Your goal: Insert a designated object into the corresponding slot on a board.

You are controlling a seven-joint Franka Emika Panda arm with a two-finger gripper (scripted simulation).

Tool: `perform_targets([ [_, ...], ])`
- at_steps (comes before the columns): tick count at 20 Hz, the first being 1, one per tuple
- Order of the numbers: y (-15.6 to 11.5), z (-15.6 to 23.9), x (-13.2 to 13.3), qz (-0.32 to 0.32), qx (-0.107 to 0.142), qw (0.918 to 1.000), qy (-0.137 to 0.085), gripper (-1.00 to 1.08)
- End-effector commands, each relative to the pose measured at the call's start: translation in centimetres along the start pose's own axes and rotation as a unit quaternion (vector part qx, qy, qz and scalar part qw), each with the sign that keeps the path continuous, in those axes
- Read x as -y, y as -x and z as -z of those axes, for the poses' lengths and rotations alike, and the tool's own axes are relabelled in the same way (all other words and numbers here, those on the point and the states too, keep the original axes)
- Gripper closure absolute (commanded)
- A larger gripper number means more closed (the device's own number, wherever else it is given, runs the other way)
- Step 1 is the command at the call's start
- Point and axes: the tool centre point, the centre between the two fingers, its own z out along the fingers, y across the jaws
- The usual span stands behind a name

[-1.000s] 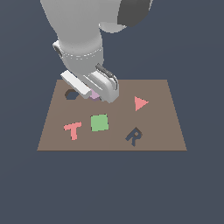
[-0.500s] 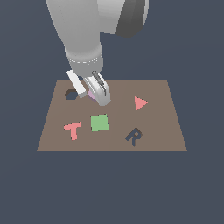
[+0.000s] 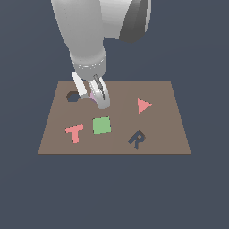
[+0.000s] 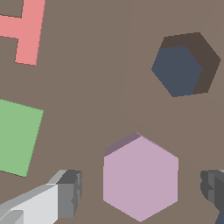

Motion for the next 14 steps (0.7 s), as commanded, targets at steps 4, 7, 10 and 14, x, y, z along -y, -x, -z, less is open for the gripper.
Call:
perform_targets([
  [4,0.0,-0.2,0.0,-0.002,0.000,1.0000,0.000,-0.92],
  [7,0.0,-0.9,0.0,-0.003,0.000,1.0000,0.000,-0.92],
  [10,0.1,-1.8,0.0,-0.004,0.000,1.0000,0.000,-0.92],
  [14,0.1,-2.1,0.0,-0.004,0.000,1.0000,0.000,1.08],
])
